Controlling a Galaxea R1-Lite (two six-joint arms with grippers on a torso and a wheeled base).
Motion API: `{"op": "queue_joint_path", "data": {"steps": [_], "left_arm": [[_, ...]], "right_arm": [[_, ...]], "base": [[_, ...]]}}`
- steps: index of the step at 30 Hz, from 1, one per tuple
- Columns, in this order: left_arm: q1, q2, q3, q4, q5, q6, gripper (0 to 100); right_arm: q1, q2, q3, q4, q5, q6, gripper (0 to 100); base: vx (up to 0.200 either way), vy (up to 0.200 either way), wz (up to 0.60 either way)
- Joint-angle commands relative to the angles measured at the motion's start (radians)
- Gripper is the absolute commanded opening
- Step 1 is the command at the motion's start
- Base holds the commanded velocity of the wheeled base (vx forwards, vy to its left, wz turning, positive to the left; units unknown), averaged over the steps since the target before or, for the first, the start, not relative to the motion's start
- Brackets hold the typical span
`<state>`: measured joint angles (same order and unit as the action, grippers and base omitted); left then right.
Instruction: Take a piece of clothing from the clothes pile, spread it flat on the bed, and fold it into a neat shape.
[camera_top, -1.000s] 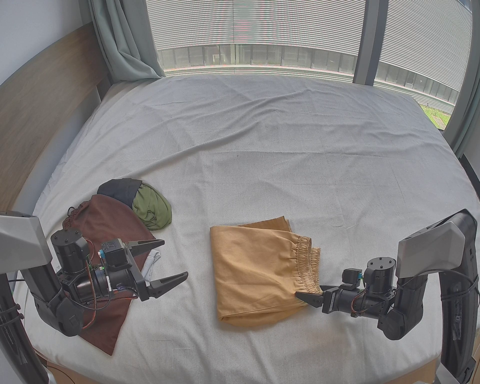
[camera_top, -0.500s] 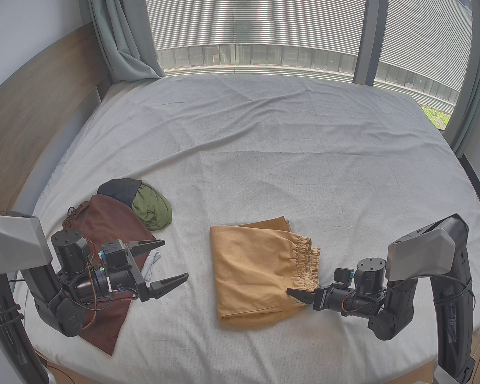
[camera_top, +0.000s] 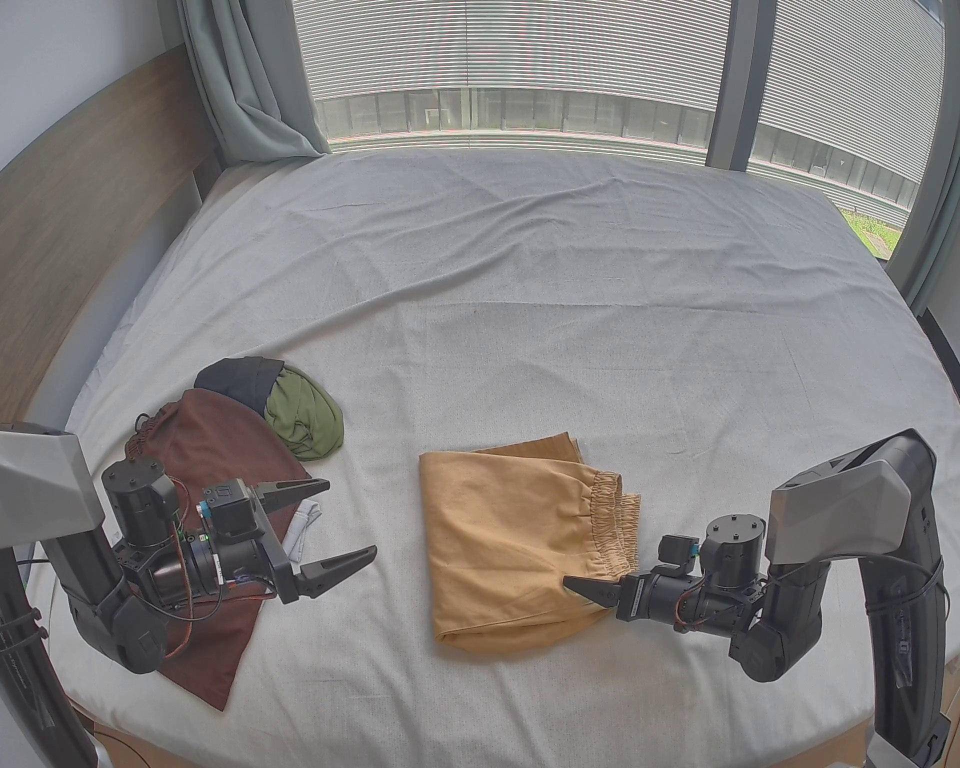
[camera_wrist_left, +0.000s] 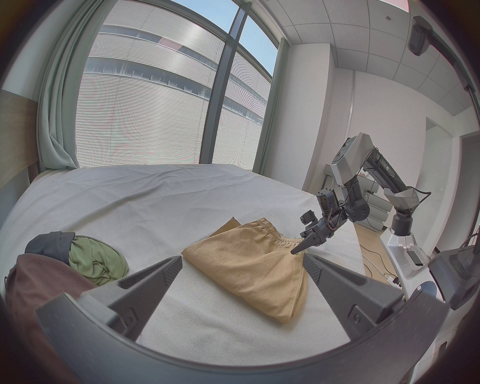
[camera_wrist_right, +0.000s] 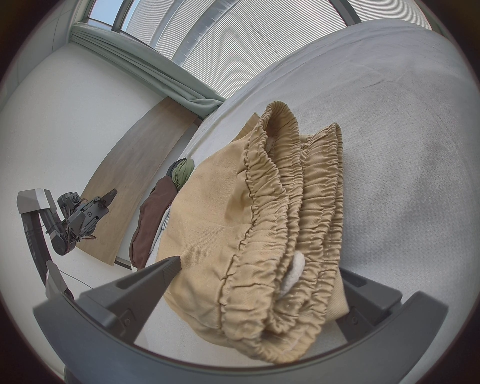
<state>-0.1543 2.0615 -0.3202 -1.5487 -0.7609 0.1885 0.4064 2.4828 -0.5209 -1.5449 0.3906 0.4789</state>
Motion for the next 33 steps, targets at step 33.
{"op": "queue_joint_path", "data": {"steps": [33], "left_arm": [[-0.004, -0.006, 0.023, -0.001, -0.003, 0.006, 100]], "right_arm": [[0.060, -0.237, -0.025, -0.001, 0.001, 0.129, 0]], "base": [[0.000, 0.000, 0.00]]}}
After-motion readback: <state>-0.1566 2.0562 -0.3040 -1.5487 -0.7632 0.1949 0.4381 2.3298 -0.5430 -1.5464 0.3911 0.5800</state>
